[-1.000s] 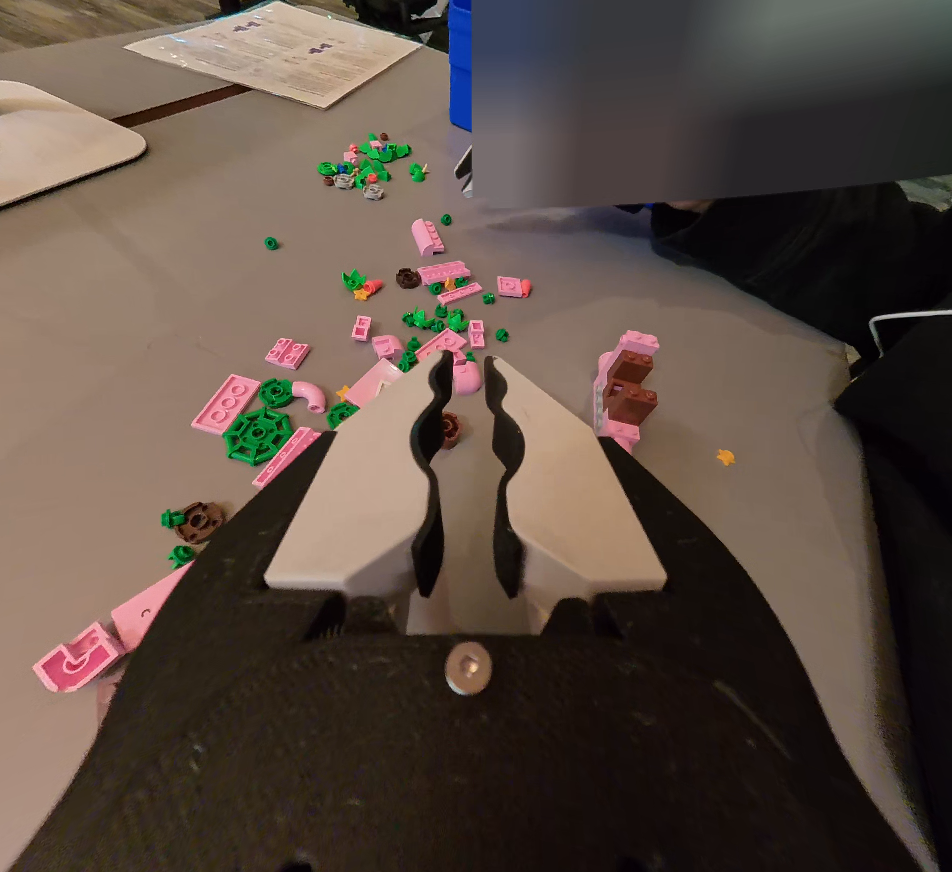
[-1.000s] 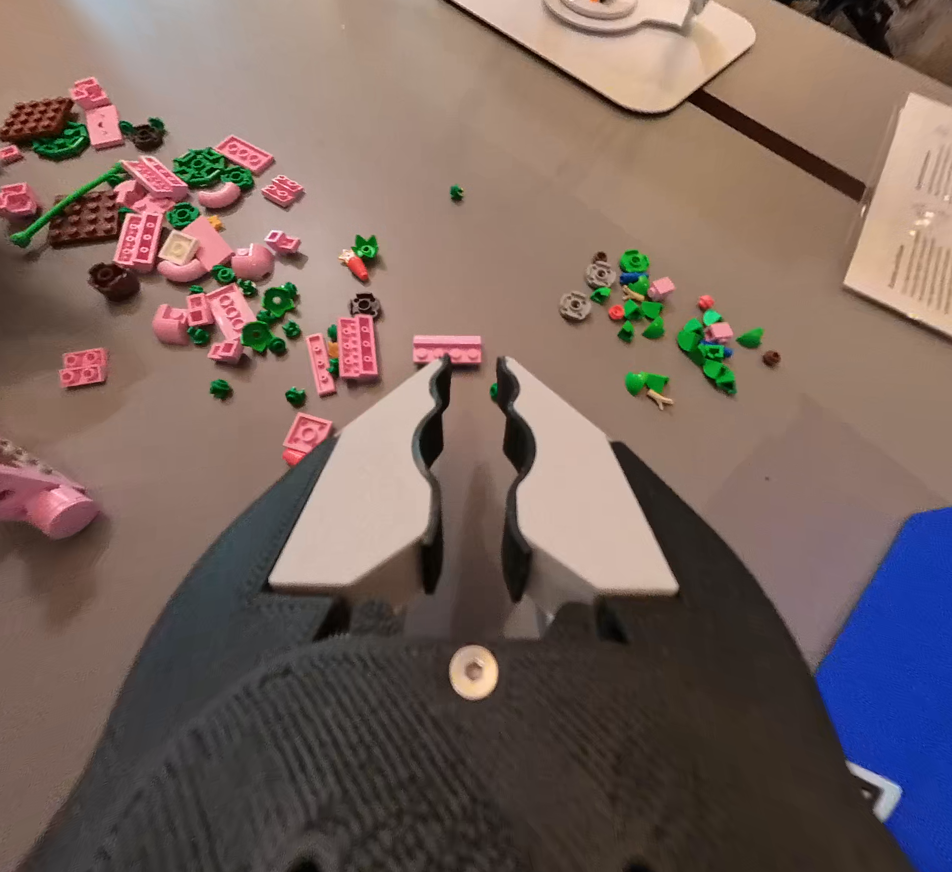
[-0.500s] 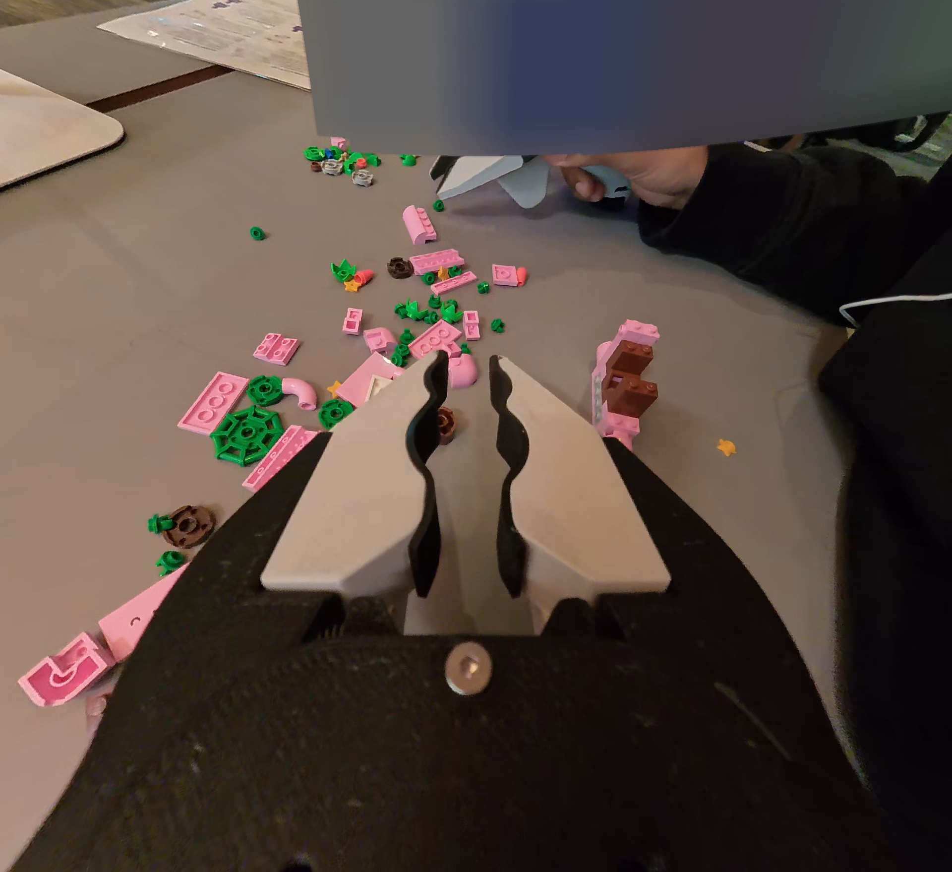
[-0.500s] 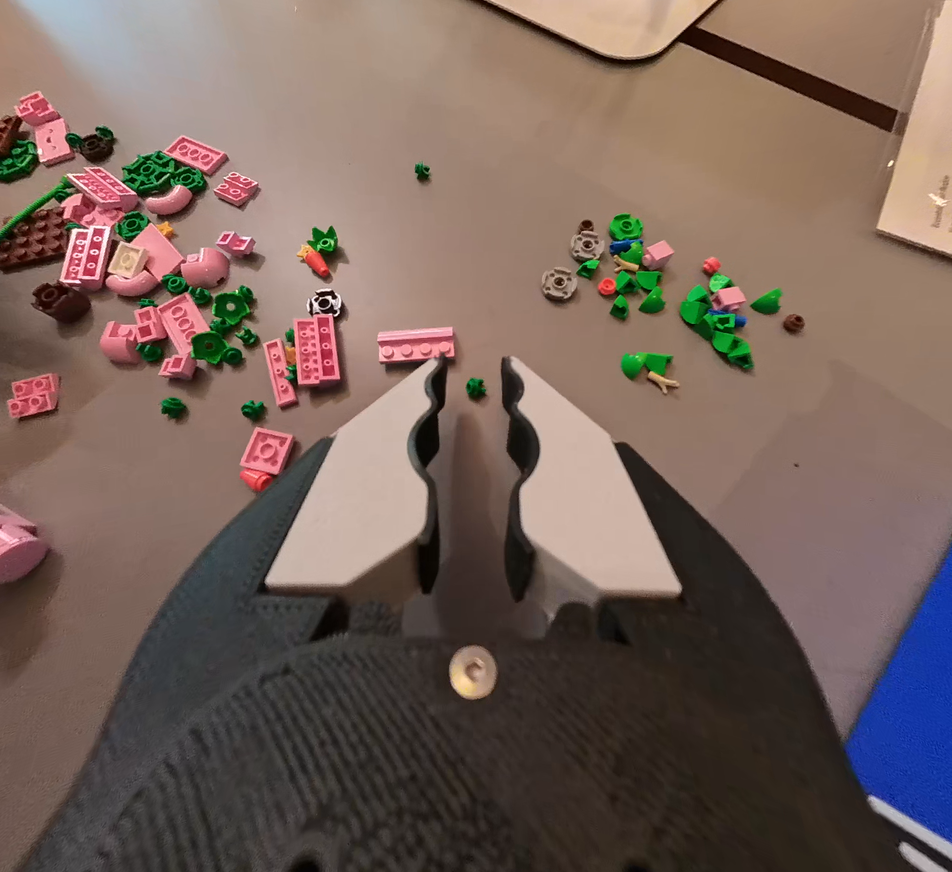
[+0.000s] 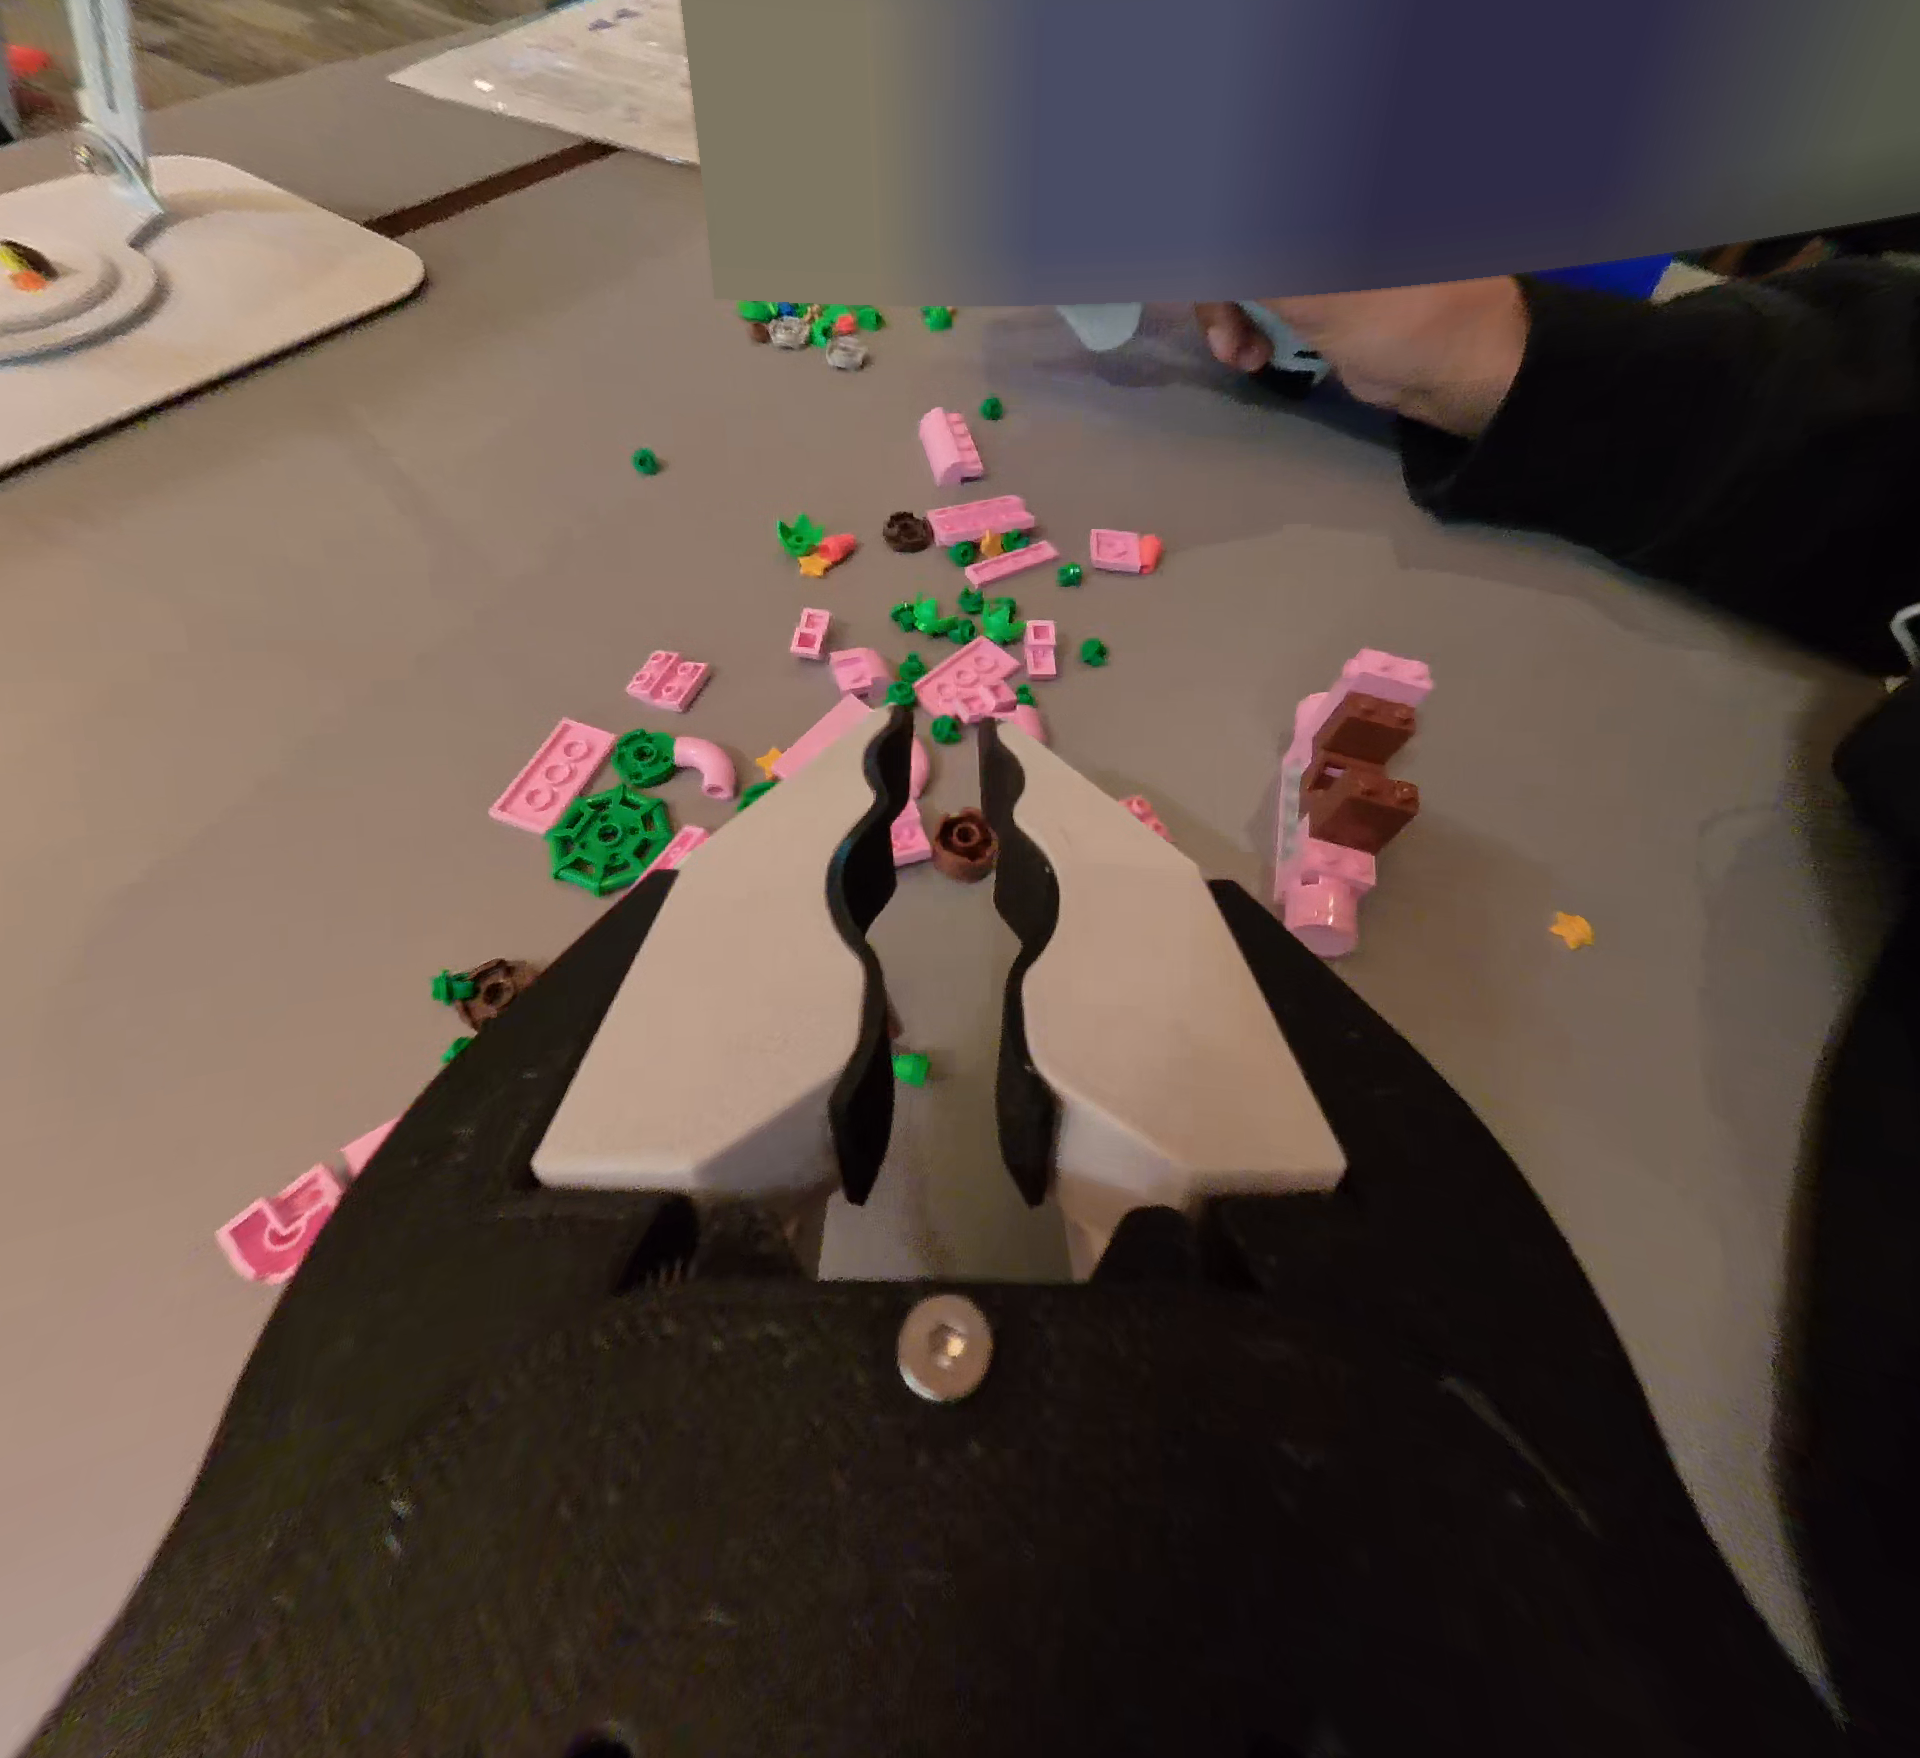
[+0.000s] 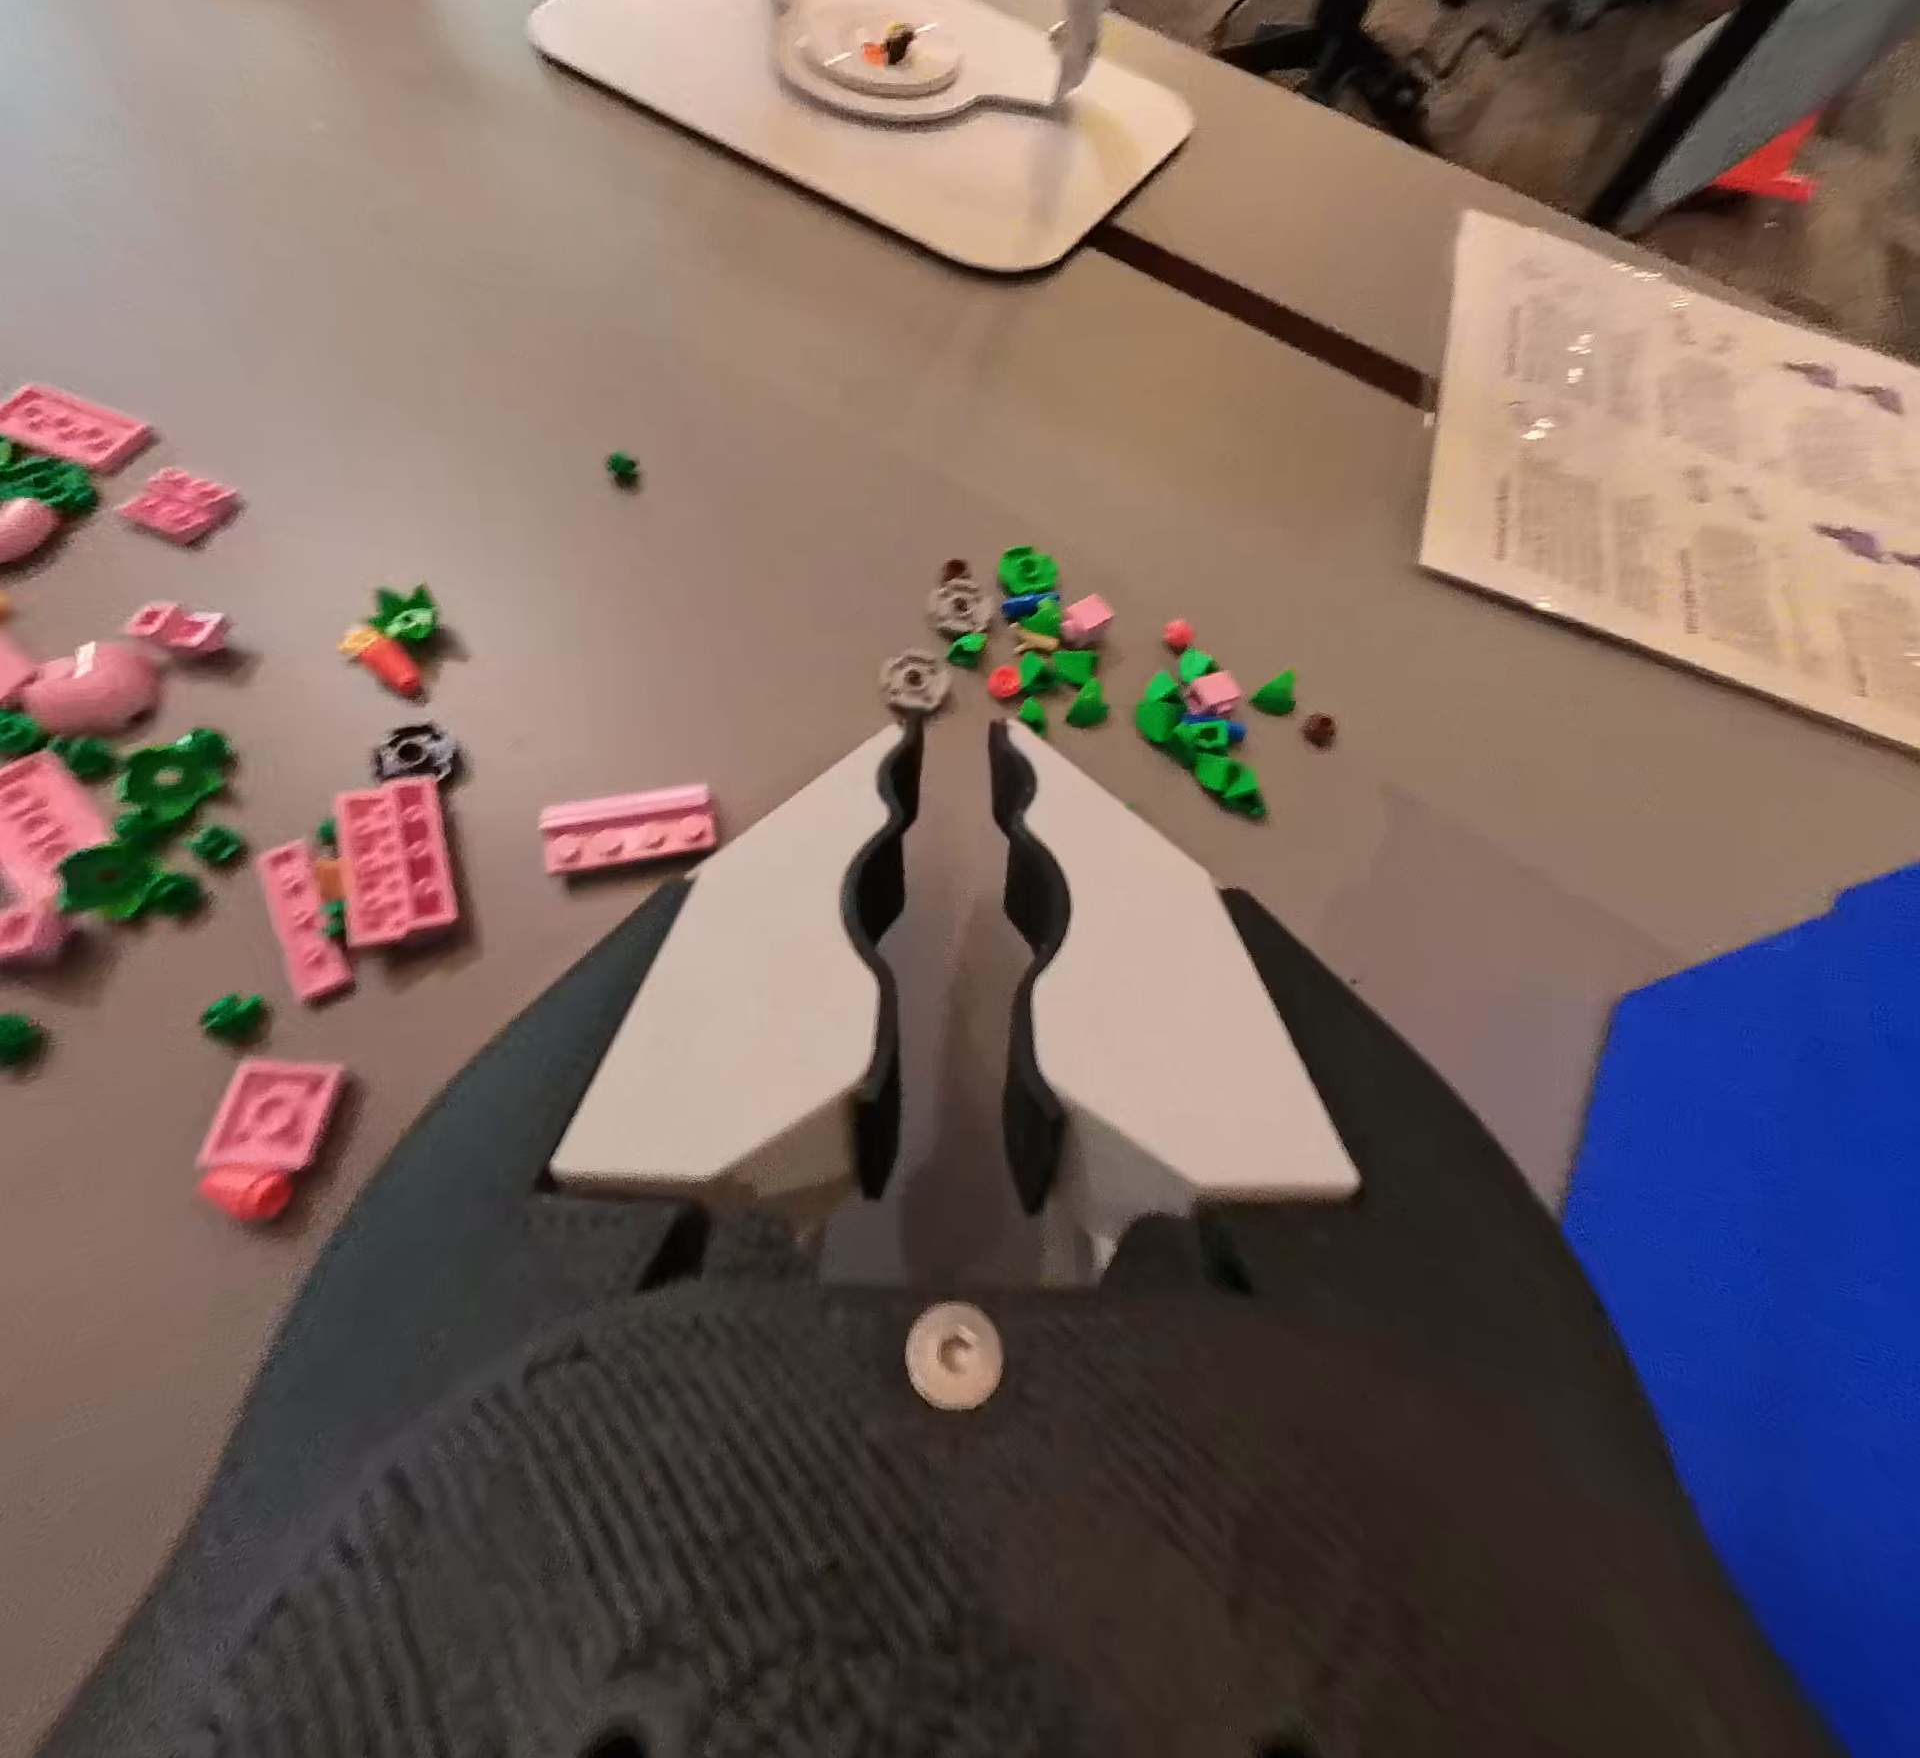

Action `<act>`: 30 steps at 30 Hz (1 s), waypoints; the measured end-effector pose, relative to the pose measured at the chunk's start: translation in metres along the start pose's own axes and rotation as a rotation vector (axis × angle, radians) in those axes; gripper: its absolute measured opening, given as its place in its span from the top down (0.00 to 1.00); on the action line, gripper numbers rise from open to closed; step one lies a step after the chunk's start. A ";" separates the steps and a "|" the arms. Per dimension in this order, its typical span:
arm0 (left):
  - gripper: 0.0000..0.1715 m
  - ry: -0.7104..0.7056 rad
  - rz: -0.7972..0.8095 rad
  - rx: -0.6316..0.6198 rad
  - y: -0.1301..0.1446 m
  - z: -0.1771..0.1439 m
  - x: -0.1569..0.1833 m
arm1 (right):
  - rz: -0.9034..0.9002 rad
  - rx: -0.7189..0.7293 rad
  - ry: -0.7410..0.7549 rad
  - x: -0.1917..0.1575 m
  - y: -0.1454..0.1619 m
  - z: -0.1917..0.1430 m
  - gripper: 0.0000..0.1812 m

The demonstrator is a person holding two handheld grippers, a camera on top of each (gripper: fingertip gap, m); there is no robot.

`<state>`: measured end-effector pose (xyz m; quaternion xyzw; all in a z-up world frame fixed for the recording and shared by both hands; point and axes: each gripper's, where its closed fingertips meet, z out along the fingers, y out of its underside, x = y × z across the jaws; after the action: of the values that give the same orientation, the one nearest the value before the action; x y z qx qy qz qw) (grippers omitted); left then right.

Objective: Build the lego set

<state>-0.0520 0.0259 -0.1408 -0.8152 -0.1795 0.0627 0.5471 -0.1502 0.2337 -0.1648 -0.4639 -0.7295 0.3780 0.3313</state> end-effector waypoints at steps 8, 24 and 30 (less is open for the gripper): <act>0.93 -0.015 0.047 0.071 -0.018 -0.015 0.009 | 0.137 0.018 0.017 0.029 -0.020 0.036 0.86; 0.94 0.026 0.030 0.115 -0.020 -0.021 0.018 | 0.203 -0.132 -0.008 0.034 -0.003 0.056 0.90; 0.94 0.024 0.049 0.102 -0.018 -0.019 0.020 | 0.182 -0.167 -0.021 0.030 0.002 0.059 0.95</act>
<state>-0.0316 0.0233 -0.1149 -0.7910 -0.1495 0.0756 0.5884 -0.2092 0.2472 -0.1918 -0.5500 -0.7167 0.3493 0.2485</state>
